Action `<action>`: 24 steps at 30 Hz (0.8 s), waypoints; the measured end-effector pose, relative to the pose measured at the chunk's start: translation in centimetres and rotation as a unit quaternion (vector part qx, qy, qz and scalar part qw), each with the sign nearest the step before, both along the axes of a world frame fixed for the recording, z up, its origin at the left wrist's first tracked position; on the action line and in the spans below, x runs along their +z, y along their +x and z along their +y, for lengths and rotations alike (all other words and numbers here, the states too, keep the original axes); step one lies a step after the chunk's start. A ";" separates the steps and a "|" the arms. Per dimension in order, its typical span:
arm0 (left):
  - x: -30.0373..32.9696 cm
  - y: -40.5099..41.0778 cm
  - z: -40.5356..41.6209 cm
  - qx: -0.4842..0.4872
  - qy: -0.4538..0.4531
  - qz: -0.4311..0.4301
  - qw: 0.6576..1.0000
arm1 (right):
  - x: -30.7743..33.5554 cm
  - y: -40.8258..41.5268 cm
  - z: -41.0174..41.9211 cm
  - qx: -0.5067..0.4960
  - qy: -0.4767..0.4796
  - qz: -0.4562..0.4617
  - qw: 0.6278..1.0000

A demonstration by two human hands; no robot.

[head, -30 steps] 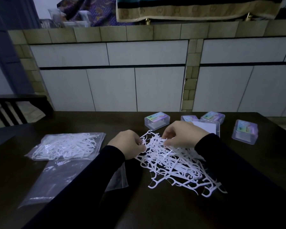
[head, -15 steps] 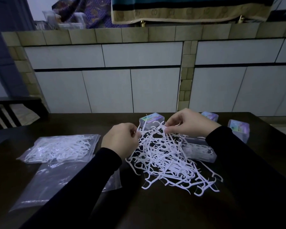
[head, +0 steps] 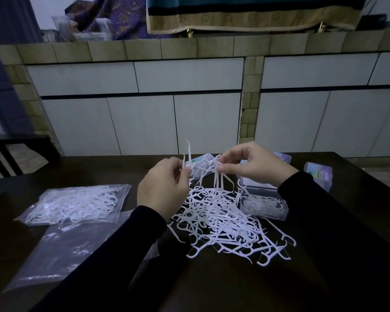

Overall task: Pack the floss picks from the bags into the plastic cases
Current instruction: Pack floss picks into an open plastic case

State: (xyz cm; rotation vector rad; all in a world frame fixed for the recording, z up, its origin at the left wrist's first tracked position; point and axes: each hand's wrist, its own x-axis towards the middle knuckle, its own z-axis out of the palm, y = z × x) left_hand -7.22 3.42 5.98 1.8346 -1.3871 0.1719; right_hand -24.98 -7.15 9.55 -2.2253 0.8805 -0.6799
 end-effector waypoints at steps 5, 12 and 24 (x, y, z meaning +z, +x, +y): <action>-0.5 0.0 -0.2 0.004 0.020 -0.016 1.000 | 0.2 -0.3 -0.2 -0.021 -0.025 0.046 0.998; -0.7 -0.5 -0.3 0.007 0.011 -0.032 0.999 | 0.3 -1.1 -0.5 -0.039 -0.046 0.109 0.992; -0.3 -2.5 -2.3 -0.010 -0.071 -0.002 0.997 | 2.0 -5.3 -1.0 -0.093 -0.060 0.080 0.991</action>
